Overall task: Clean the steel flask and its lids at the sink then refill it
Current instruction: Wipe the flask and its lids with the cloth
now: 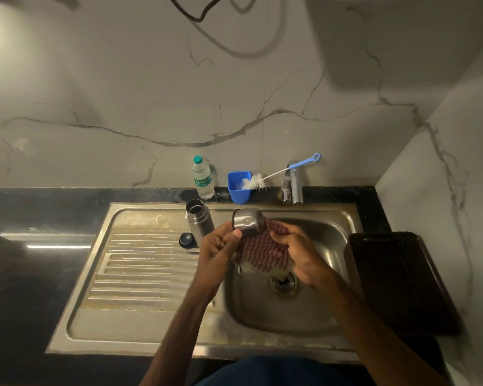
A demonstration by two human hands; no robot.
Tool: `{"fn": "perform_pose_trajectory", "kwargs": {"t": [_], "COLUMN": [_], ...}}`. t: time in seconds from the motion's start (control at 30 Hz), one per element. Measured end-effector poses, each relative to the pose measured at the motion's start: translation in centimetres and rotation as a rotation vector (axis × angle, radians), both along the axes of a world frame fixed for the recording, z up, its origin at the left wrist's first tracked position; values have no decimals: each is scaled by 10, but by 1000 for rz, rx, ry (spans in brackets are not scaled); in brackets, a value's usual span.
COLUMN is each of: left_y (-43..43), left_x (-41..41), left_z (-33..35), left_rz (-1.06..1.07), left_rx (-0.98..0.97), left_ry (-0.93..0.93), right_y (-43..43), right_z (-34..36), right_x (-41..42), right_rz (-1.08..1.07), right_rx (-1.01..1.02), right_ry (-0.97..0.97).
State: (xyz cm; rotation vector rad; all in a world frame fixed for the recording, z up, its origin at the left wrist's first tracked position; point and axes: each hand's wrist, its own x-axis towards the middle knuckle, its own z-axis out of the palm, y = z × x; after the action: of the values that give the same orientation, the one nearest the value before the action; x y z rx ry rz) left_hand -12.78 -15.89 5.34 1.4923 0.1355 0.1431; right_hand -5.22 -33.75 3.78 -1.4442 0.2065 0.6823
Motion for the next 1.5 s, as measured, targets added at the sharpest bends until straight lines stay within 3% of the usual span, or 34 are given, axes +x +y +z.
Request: {"fn": "perform_pose_trajectory", "kwargs": {"t": [0.13,0.23,0.37,0.7,0.83,0.93,1.0,1.13,1.33,1.5], "left_y": [-9,-10,-8,-9,-13,-24,-31,-34,-40,-37], "left_x": [1,3,6,1,-1,-4,-5,0,2,7], "left_z": [0,-5,-9,-19,-17,-13,-15,-33,-45,-44], "left_rz": [-37,67,188,182,258,178,153,271,203,244], "left_rx": [110,141,89,-159,-116,-111,-14,413,719,780], "left_ry": [-65,-69,-19,171,97,21,-10,-42,-107,-11], "right_y": [8,11,7,22,17,22,26,20,17,9], "right_z": [6,2,6,19,17,19,20,24,23,25], "right_x": [4,0,-6,-13,-19,-13,-12,-19,-21,-28], "right_rz": [-73,-74,-74,41,11,-49,-57,-74,-156,-136], "right_rx": [15,26,38,-179,-142,-169,-160,-140,-142,-143], "right_ry": [1,20,13,-260,-201,-167,-146,-168,-171,-208]}}
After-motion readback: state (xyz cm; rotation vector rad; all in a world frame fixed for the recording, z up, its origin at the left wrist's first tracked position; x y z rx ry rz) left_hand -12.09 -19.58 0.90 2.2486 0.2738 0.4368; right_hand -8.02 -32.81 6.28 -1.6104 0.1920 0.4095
